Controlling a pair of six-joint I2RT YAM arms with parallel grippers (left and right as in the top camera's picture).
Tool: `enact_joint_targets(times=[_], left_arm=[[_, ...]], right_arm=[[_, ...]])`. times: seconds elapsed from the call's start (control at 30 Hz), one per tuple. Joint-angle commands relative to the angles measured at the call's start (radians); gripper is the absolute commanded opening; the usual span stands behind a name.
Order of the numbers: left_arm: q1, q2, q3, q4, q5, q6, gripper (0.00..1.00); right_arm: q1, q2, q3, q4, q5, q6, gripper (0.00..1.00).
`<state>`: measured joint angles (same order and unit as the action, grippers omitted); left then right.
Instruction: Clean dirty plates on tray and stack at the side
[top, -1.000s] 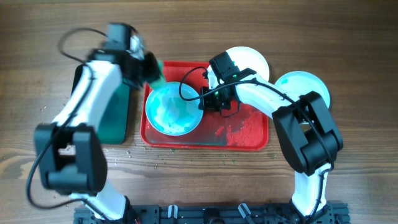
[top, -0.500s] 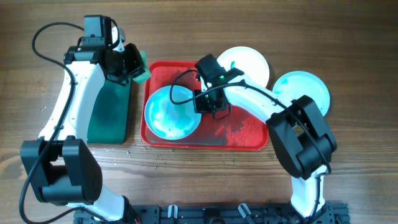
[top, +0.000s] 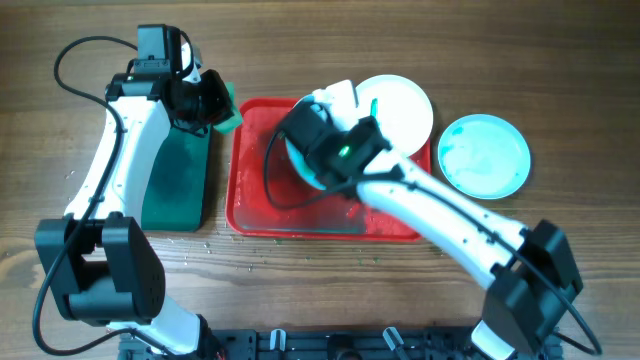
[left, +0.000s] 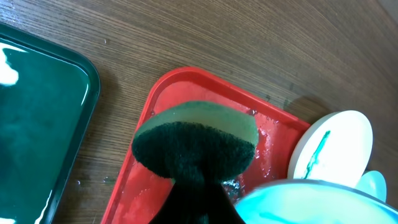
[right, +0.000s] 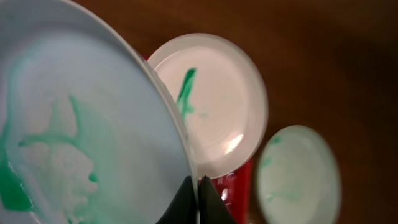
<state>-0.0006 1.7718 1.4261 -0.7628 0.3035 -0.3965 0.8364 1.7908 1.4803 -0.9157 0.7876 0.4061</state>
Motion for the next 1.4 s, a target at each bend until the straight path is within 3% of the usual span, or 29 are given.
enact_joint_targets(times=[0.0, 0.2, 0.67, 0.73, 0.87, 0.97, 1.13, 1.33, 1.37], left_arm=[[-0.004, 0.011, -0.003, 0.01, -0.01, 0.019, 0.04], [-0.004, 0.011, -0.003, 0.01, -0.01, -0.004, 0.04], [-0.004, 0.011, -0.003, 0.01, -0.01, -0.004, 0.04], [-0.004, 0.011, -0.003, 0.01, -0.01, -0.004, 0.04], [-0.004, 0.011, -0.003, 0.006, -0.01, -0.004, 0.04], [-0.004, 0.011, -0.003, 0.002, -0.01, -0.004, 0.04], [-0.004, 0.011, -0.003, 0.0, -0.01, -0.004, 0.04], [-0.004, 0.011, -0.003, -0.01, -0.01, -0.004, 0.04], [-0.004, 0.011, -0.003, -0.01, -0.01, -0.004, 0.04]], right_arm=[[0.104, -0.016, 0.017, -0.024, 0.484, -0.014, 0.04], [0.217, -0.016, 0.017, -0.028, 0.733, -0.051, 0.04], [0.233, -0.018, 0.017, 0.03, 0.724, -0.103, 0.04], [0.225, -0.018, 0.017, 0.04, 0.557, -0.12, 0.04], [0.081, -0.014, 0.016, 0.056, -0.19, -0.088, 0.04], [-0.026, -0.014, -0.009, 0.114, -0.459, 0.013, 0.04], [-0.138, 0.024, -0.121, 0.304, -0.682, 0.051, 0.04], [-0.144, 0.119, -0.148, 0.354, -0.734, 0.144, 0.04], [-0.144, 0.133, -0.148, 0.352, -0.747, 0.142, 0.11]])
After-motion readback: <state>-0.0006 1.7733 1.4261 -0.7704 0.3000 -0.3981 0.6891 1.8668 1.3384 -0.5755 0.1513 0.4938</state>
